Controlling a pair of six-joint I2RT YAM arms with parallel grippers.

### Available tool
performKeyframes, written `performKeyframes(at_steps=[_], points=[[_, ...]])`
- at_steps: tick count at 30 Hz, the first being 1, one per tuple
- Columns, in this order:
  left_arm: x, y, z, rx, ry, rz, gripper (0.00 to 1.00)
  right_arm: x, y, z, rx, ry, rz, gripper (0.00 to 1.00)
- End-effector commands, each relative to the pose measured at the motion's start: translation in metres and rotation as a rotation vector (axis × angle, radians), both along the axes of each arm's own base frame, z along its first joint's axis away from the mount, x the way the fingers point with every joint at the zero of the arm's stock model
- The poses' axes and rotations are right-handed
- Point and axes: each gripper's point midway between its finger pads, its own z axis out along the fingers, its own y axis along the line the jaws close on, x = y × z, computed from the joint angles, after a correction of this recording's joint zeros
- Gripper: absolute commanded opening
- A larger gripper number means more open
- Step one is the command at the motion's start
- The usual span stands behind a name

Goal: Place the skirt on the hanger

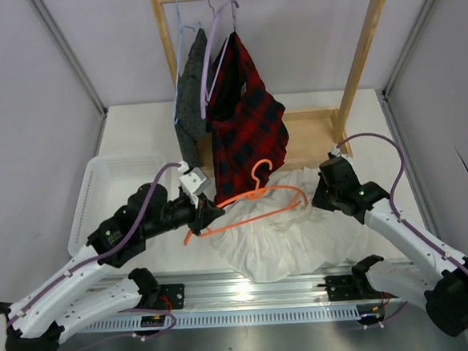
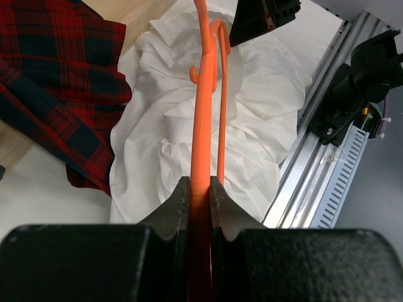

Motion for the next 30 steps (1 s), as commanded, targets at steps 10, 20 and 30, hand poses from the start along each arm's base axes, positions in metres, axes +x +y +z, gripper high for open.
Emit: performKeyframes(at_steps=[10, 20, 30], points=[[0.005, -0.018, 0.002, -0.069, -0.009, -0.029, 0.00, 0.006, 0.002, 0.070, 0.027, -0.112, 0.017, 0.00], [0.012, -0.037, 0.012, -0.165, -0.066, -0.060, 0.00, -0.008, 0.015, 0.091, 0.017, -0.109, 0.072, 0.00], [0.022, -0.074, -0.001, -0.255, -0.033, -0.099, 0.00, -0.017, 0.021, 0.088, -0.004, -0.092, 0.091, 0.00]])
